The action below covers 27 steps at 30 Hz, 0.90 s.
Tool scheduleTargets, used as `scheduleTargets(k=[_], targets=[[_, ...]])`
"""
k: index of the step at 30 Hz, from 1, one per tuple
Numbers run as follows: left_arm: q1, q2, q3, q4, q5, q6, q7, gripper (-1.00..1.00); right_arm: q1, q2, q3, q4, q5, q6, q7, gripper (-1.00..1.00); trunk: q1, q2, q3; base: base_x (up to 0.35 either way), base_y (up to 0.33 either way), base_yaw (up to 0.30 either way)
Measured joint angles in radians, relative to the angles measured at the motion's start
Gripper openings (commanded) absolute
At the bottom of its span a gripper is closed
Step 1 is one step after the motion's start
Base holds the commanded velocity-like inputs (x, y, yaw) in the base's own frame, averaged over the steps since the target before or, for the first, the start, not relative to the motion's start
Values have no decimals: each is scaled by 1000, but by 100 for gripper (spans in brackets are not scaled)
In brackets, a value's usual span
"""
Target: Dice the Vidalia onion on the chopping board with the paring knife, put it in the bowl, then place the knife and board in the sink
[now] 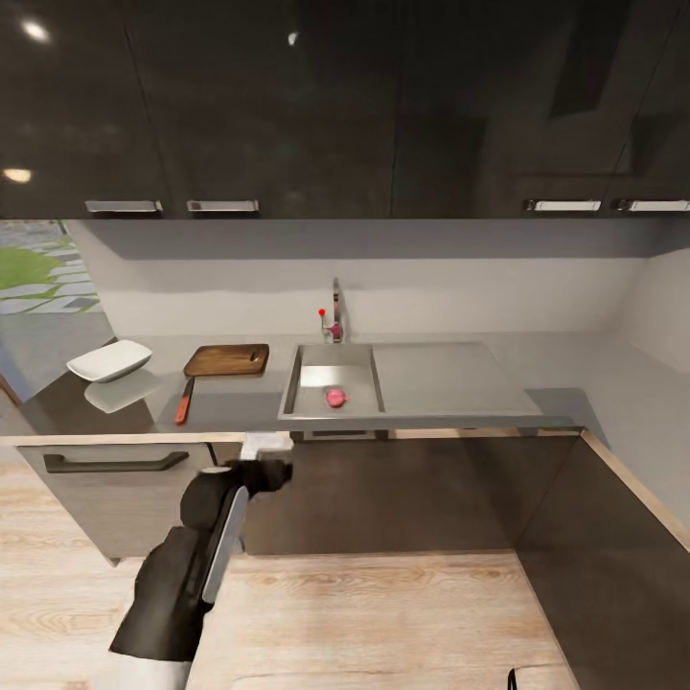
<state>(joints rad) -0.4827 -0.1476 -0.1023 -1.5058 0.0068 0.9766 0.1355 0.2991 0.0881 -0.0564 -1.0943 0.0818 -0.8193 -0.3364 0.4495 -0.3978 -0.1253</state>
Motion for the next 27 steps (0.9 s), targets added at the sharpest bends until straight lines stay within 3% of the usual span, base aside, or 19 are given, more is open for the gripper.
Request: scheduleTargets(k=[4, 10, 16, 17, 19, 27], targets=[[-235, -7, -5, 145, 4, 21, 1, 100, 0, 0, 0, 4, 0, 0, 0, 100, 0, 0, 0, 0, 0, 0], [-489, -11, -7, 347, 21, 27, 1, 100, 0, 0, 0, 15, 0, 1, 0, 100, 0, 0, 0, 0, 0, 0], [-555, -13, -7, 445, 61, 27, -2, 100, 0, 0, 0, 19, 1, -1, 0, 100, 0, 0, 0, 0, 0, 0], [-564, -11, -8, 497, 94, 29, -7, 100, 0, 0, 0, 20, 0, -1, 0, 100, 0, 0, 0, 0, 0, 0], [-567, -7, -11, 492, 112, 29, -10, 100, 0, 1, 1, 20, 0, -2, 0, 100, 0, 0, 0, 0, 0, 0], [-569, 10, -17, 449, 119, 31, -12, 100, 0, 2, 8, 20, 0, -3, 0, 100, 0, 0, 0, 8, 0, 0]])
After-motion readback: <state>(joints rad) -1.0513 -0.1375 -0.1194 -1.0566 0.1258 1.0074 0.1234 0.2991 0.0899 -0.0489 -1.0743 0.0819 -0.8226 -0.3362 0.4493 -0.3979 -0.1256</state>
